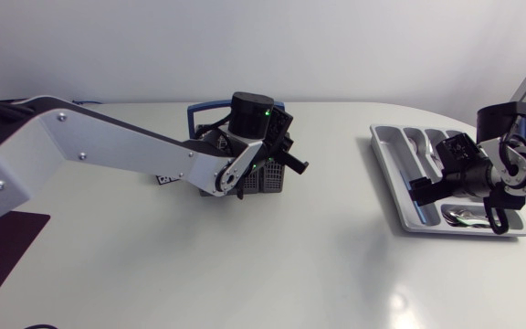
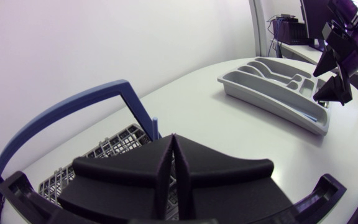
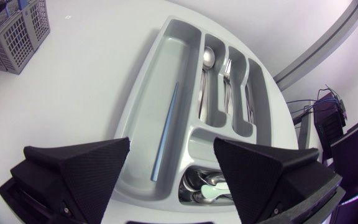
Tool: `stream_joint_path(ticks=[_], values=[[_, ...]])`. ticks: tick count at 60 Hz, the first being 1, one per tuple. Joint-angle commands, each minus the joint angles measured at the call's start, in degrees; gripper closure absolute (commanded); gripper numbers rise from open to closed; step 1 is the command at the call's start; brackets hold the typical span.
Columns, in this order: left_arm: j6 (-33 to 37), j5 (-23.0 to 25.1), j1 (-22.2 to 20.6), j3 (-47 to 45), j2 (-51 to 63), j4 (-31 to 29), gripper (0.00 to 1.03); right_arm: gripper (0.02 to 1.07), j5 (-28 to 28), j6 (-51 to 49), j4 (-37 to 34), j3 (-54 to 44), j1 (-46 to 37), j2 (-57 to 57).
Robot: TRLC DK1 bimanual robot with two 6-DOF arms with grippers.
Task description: Transfer all utensils from the basket to the drawer tray.
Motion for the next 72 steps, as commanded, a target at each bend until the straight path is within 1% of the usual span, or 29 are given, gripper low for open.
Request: stream_joint_path(ticks=[1, 22, 31, 35, 42, 45, 50, 57, 59, 63, 72], values=[[1.18, -0.61, -0.66, -1.68, -1.73, 1.52, 1.00, 0.10, -0.03, 0.48, 0.55, -1.36, 0.40, 0.43], [1.53, -0.79, -1.27, -4.85, -7.88, 1.95, 1.00, 0.09, -0.03, 0.48, 1.26, -2.24, 0.49, 0.43], [2.05, -0.79, -1.27, -6.08, -8.67, 2.04, 0.99, 0.10, -0.03, 0.40, 1.26, -2.33, 0.58, 0.43], [2.32, -0.79, -1.27, -6.87, -8.59, 2.48, 0.90, 0.10, -0.03, 0.40, 1.26, -2.33, 0.67, 0.34], [2.93, -0.79, -0.92, -7.84, -8.15, 3.10, 0.80, 0.10, -0.03, 0.40, 1.43, -2.42, 0.67, 0.61], [3.55, -0.79, -0.75, -8.10, -7.62, 3.19, 0.74, 0.10, -0.03, 0.40, 1.52, -2.42, 0.67, 0.69], [4.52, -0.87, -0.48, -8.54, -6.92, 4.24, 0.69, 0.10, -0.03, 0.40, 1.78, -2.42, 0.76, 0.87], [6.10, -1.31, -0.40, -9.07, -5.86, 7.14, 0.69, 0.10, -0.03, 0.40, 2.22, -2.59, 0.84, 1.31], [6.54, -1.84, -0.48, -9.07, -5.42, 7.84, 0.67, 0.10, -0.03, 0.40, 2.31, -2.68, 0.84, 1.40], [7.86, -2.28, -0.66, -9.07, -4.45, 9.25, 0.66, 0.10, -0.03, 0.48, 2.75, -2.86, 0.93, 1.48], [8.82, -2.54, -0.48, -8.45, -2.43, 10.57, 0.65, 0.09, -0.03, 0.66, 2.92, -2.86, 1.11, 2.10]])
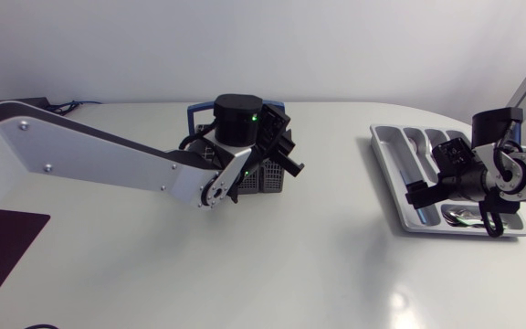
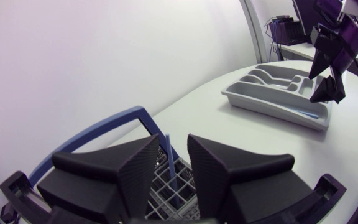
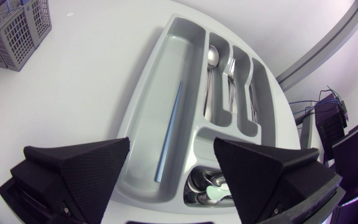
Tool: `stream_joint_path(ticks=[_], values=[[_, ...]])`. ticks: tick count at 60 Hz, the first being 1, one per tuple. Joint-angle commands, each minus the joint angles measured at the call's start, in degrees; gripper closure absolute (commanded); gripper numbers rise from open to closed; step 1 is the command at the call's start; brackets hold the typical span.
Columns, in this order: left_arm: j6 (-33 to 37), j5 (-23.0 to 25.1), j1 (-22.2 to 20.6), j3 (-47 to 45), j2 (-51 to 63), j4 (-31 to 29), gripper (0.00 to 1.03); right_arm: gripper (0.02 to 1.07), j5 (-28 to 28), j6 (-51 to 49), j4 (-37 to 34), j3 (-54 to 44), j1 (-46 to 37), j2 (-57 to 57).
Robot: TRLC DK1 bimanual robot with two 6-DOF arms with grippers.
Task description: Transfer all utensils from the basket to the drawer tray.
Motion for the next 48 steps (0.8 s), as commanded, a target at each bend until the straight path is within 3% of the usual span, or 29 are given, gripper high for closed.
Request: stream_joint_path(ticks=[1, 48], values=[[1.83, -0.53, 0.37, -0.91, 2.46, 1.34, 0.65, 0.10, -0.03, 0.66, 0.56, -1.44, 0.58, 1.16], [1.83, -0.62, 2.04, 6.74, 9.67, 2.84, 0.65, 0.10, -0.03, 0.75, 2.94, -1.00, 0.76, 5.29]])
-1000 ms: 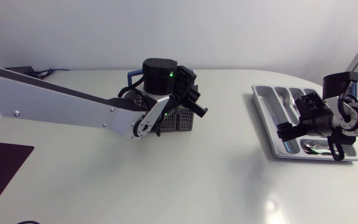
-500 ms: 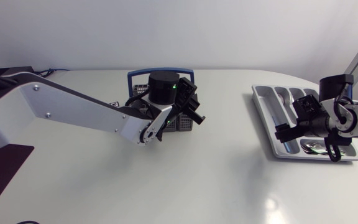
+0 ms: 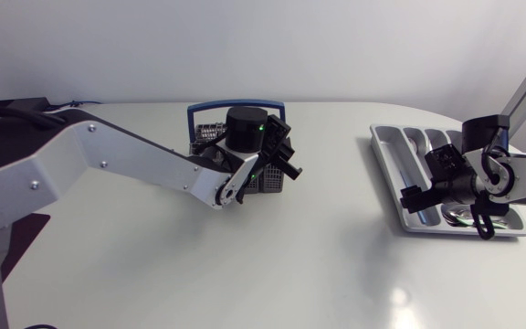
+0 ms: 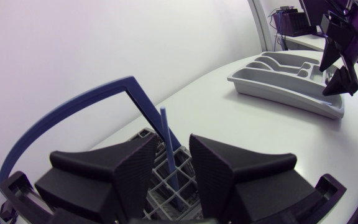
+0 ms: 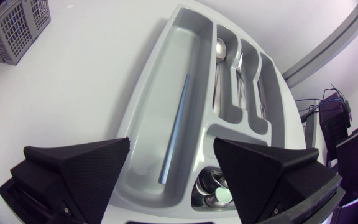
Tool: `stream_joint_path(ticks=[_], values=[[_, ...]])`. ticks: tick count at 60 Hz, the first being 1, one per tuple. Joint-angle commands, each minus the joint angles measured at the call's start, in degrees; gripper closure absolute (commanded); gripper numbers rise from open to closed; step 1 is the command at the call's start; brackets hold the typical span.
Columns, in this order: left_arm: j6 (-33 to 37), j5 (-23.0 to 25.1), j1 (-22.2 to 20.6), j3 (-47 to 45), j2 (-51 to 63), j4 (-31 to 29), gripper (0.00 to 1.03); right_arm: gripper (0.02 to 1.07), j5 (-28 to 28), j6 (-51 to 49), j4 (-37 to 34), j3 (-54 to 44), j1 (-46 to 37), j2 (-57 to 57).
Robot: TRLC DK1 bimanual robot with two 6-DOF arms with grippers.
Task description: Transfer all utensils from the basket to the drawer tray.
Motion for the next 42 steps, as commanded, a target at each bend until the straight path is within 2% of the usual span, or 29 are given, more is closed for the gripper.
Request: stream_joint_path(ticks=[1, 11, 23, 28, 42], values=[[1.19, -0.29, 0.53, 2.15, 1.67, 0.89, 0.66, 0.10, -0.03, 0.75, 0.69, -0.91, 0.52, 1.34], [1.19, -0.29, 0.71, 2.85, 2.20, 1.51, 0.80, 0.10, -0.03, 0.75, 1.21, -0.91, 0.52, 2.04], [1.19, -0.29, 0.97, 2.32, 2.46, 2.74, 0.90, 0.10, -0.03, 0.57, 1.57, -1.09, 0.69, 2.65], [1.19, -0.29, 0.97, 1.80, 2.38, 3.27, 0.97, 0.10, -0.03, 0.57, 1.57, -1.09, 0.69, 2.65], [1.11, -0.29, 1.06, 1.09, 1.41, 3.62, 1.00, 0.10, 0.15, 0.57, 1.92, -1.35, 1.05, 2.74]])
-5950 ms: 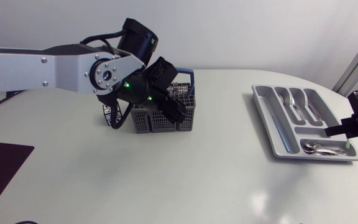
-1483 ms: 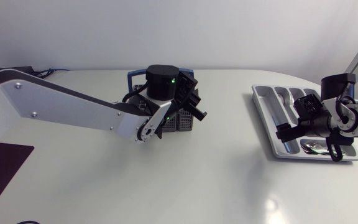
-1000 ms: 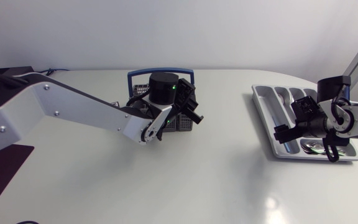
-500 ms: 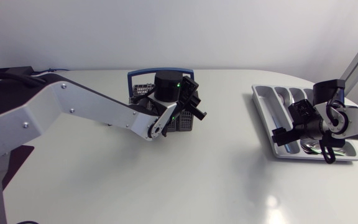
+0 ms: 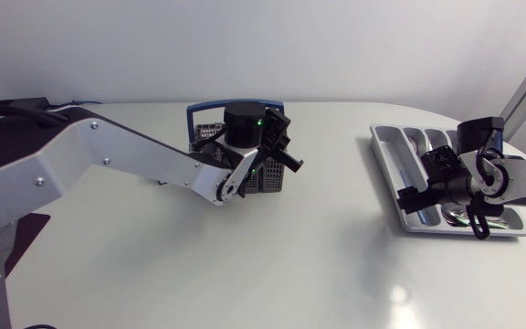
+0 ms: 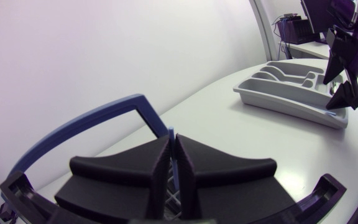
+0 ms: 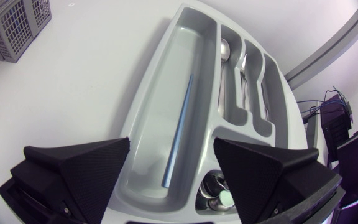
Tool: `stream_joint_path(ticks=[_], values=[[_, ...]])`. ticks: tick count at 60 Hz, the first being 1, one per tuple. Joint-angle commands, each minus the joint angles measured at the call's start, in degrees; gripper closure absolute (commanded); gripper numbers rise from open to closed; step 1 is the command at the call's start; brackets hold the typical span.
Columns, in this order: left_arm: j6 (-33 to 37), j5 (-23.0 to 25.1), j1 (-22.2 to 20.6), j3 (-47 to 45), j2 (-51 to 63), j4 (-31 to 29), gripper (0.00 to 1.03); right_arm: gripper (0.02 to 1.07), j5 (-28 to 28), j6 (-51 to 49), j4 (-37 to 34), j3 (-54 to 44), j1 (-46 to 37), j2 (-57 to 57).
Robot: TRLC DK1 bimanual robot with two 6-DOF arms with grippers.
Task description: Transfer all utensils from the basket to the drawer tray.
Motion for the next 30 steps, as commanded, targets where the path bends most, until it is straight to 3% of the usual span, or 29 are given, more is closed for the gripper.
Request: stream_joint_path(ticks=[1, 30], values=[[0.74, -0.34, 0.38, -0.42, 0.58, 1.04, 1.00, 0.10, 0.15, 0.59, 0.65, -1.44, 0.54, 1.43], [1.44, -0.43, -1.46, -3.67, -7.33, 0.25, 1.00, 0.10, 0.32, 0.59, 0.74, -2.14, 0.54, 0.90]])
